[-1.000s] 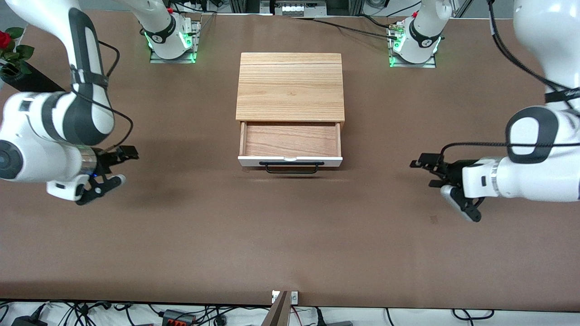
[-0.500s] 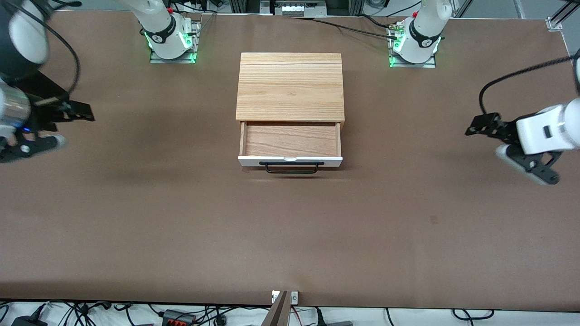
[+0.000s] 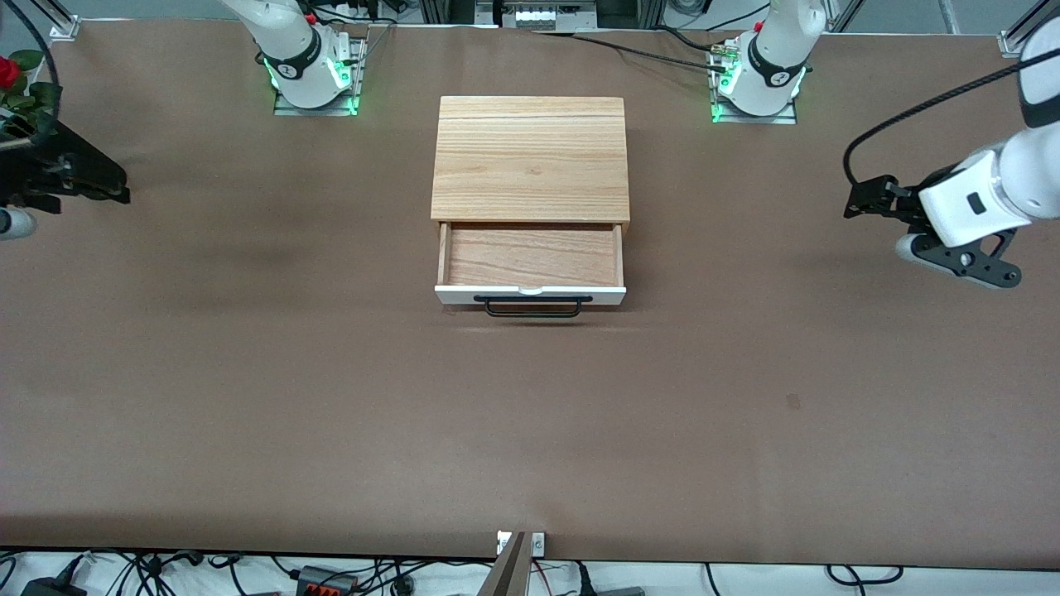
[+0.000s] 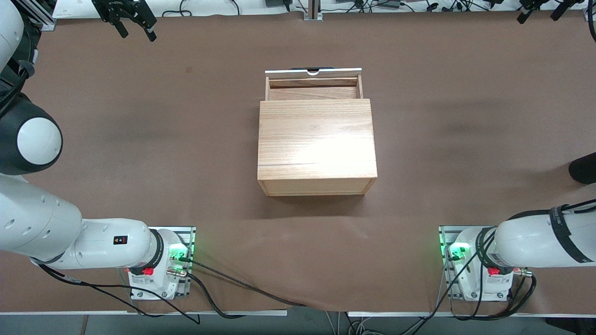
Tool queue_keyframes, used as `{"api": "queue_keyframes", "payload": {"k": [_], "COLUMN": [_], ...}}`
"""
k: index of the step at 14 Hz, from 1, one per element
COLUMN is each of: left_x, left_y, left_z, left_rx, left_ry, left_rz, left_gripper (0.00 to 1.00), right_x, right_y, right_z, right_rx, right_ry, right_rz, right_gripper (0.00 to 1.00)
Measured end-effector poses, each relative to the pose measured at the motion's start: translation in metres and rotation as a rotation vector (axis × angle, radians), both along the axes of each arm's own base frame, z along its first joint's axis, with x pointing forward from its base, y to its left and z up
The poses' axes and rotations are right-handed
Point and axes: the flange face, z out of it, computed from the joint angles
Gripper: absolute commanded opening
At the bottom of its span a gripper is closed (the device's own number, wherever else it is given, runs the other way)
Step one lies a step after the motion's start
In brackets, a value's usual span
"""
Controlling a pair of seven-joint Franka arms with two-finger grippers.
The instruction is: Pull top drawer with both arms simultaneously
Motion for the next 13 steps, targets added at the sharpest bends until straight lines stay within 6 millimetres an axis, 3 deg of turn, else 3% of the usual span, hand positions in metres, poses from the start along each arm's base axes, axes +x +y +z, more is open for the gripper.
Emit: {"api": "queue_keyframes", "payload": {"k": [2, 3, 7, 13], "left_x": [-0.01, -0.016, -0.039, -0.024], "left_y": [-0.007, -0.01, -0.031, -0.013], "left_z": [0.0, -0.001, -0.008, 0.002], "left_rx": [0.025, 0.033, 0.08, 0.139], "left_ry": [-0.002, -0.007, -0.002, -0.088], "left_rz": [0.036, 0.053, 0.132, 0.242], "left_gripper": [1.0, 1.0, 1.0, 1.0], "right_x": [-0.013, -0.017, -0.023, -0.018], "right_y": [0.014, 0.017, 0.017, 0.013], "right_z": [-0.01, -0.006, 0.035, 0.021], "right_rx": [-0.012, -0.016, -0.018, -0.019], "right_ry": [-0.02, -0.032, -0.128, -0.087], "right_rz": [-0.057, -0.066, -0.072, -0.087], "right_gripper": [1.0, 1.0, 1.0, 1.0]}}
